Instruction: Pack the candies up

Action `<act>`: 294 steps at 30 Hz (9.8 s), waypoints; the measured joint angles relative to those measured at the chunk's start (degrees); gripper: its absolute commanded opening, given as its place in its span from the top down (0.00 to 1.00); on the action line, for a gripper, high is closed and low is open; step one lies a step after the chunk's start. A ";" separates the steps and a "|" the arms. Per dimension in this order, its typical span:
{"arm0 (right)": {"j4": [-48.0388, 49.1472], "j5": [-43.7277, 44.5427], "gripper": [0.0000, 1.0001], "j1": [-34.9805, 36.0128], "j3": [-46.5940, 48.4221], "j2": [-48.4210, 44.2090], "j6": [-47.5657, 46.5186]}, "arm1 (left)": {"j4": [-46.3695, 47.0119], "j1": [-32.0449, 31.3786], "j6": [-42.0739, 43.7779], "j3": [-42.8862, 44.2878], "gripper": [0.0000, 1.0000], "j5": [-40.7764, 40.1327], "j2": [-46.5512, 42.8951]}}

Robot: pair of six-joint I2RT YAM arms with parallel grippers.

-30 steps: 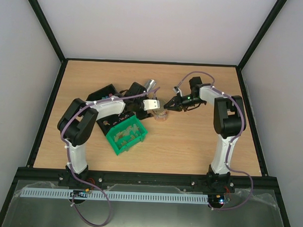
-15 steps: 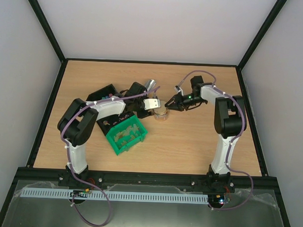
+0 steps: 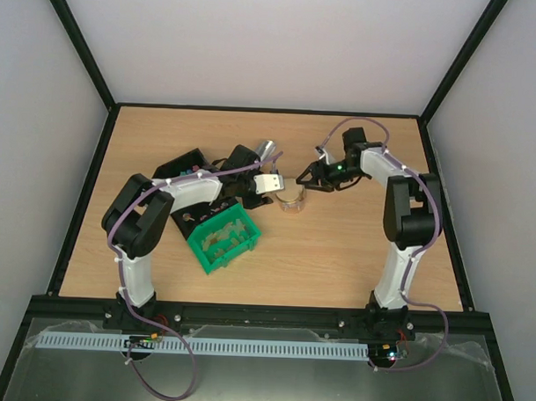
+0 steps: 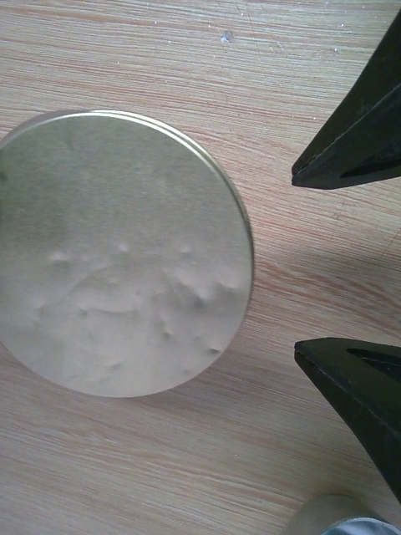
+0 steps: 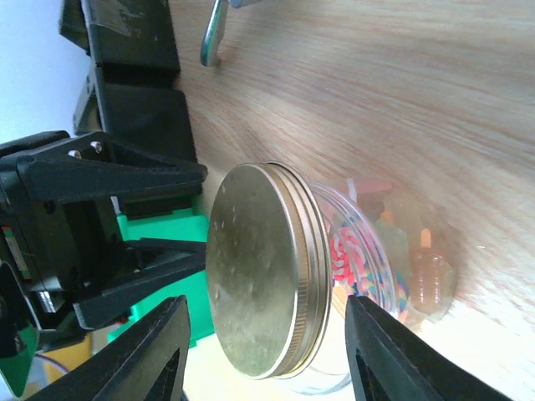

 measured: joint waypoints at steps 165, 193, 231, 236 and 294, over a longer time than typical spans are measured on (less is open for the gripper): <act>73.20 15.69 0.01 9.92 -57.83 -39.06 13.16 | -12.57 14.40 -31.98 14.97 0.01 14.80 -11.30; 114.36 33.35 0.01 23.39 -69.94 -8.87 0.90 | -16.11 9.42 -22.77 6.84 0.01 9.35 -11.32; 129.17 38.49 0.14 29.55 -57.99 9.49 -5.88 | -17.88 2.43 -12.55 -3.63 0.01 0.42 -17.31; 129.26 39.30 0.18 29.70 -57.94 9.60 -5.75 | -17.70 0.85 -11.06 -3.48 0.01 -1.99 -17.25; 129.92 40.76 0.18 30.10 -59.14 9.46 -5.16 | -18.80 2.69 0.96 -7.54 0.01 -5.64 -21.51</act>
